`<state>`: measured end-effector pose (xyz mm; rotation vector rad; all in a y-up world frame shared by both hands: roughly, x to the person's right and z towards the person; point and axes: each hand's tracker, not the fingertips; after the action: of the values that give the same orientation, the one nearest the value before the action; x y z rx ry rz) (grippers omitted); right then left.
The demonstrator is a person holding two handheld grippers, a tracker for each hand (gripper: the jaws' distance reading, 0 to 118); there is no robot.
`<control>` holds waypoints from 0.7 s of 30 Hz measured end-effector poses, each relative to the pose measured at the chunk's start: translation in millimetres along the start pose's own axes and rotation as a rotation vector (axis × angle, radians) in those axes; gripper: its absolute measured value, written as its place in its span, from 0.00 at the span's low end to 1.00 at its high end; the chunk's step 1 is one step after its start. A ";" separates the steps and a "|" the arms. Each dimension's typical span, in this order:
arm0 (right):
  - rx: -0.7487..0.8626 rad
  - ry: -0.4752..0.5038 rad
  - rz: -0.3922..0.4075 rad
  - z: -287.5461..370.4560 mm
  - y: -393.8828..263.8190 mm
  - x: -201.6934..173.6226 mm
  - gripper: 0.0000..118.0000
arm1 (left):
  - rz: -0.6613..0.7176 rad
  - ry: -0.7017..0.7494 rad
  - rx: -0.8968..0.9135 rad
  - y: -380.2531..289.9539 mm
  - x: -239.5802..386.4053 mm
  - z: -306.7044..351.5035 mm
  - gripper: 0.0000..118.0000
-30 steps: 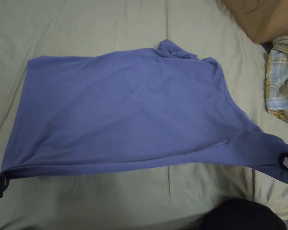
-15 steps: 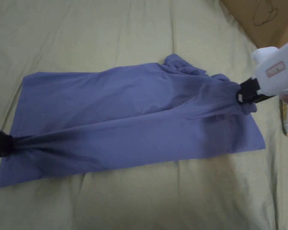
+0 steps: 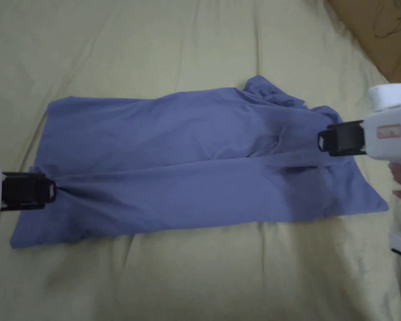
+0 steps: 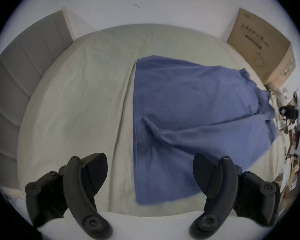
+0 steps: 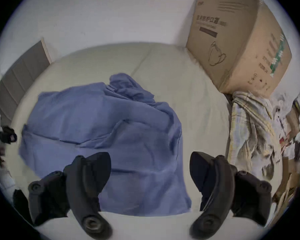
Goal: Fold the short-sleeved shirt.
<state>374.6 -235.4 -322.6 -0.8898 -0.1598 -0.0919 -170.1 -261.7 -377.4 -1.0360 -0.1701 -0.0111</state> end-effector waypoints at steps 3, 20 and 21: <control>0.005 0.065 -0.032 21.8 -17.2 7.4 0.84 | 0.051 0.005 0.071 -36.1 -4.3 27.2 0.88; 0.054 0.158 -0.248 39.9 -62.6 24.6 0.01 | 0.166 0.044 -0.105 -41.4 -9.5 -30.1 0.95; 0.051 0.155 -0.262 37.3 -64.7 27.6 0.01 | 0.168 0.040 -0.079 -45.2 -7.9 -34.6 0.95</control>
<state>388.6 -247.3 -245.1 -0.8042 -0.1328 -0.3981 -177.2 -314.9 -357.1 -1.1257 -0.0458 0.1141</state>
